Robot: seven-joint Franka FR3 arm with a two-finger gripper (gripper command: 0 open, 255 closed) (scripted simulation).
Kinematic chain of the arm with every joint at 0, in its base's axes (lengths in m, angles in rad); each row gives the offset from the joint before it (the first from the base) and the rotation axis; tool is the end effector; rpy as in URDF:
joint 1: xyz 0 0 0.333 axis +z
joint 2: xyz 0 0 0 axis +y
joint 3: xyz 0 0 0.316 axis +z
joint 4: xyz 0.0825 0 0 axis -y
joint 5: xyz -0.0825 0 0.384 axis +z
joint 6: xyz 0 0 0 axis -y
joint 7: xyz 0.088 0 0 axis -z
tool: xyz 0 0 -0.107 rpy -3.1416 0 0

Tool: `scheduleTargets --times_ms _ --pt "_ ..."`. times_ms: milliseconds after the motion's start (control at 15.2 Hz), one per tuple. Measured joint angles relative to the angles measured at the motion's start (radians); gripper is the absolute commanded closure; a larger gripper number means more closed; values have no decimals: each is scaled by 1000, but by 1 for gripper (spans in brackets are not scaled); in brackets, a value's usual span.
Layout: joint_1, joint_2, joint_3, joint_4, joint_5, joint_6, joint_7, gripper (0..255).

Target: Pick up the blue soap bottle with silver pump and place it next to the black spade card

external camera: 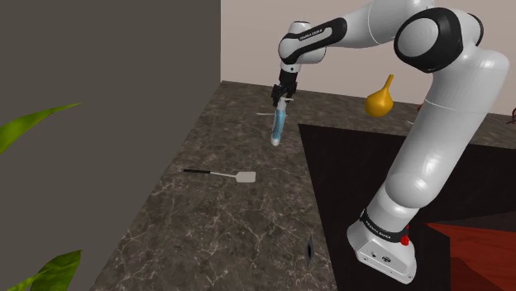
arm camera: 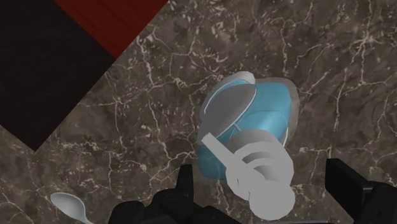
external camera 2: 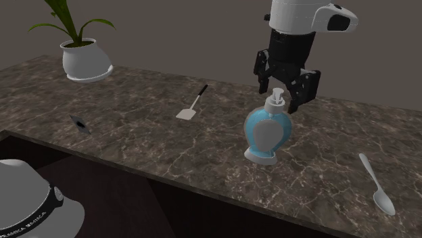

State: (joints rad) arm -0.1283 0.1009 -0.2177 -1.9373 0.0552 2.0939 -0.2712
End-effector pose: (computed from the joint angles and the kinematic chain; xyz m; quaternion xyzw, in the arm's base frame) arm 0.5546 -0.1939 0.4392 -0.9983 0.0496 -0.0319 0.0039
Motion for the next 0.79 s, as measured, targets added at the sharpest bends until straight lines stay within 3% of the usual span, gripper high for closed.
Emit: scheduleTargets --times_ms 198,264,792 --pt "0 1 0 0 0 1 0 0" --pt "0 1 0 0 0 1 0 255" --pt "0 0 0 0 0 1 0 255"
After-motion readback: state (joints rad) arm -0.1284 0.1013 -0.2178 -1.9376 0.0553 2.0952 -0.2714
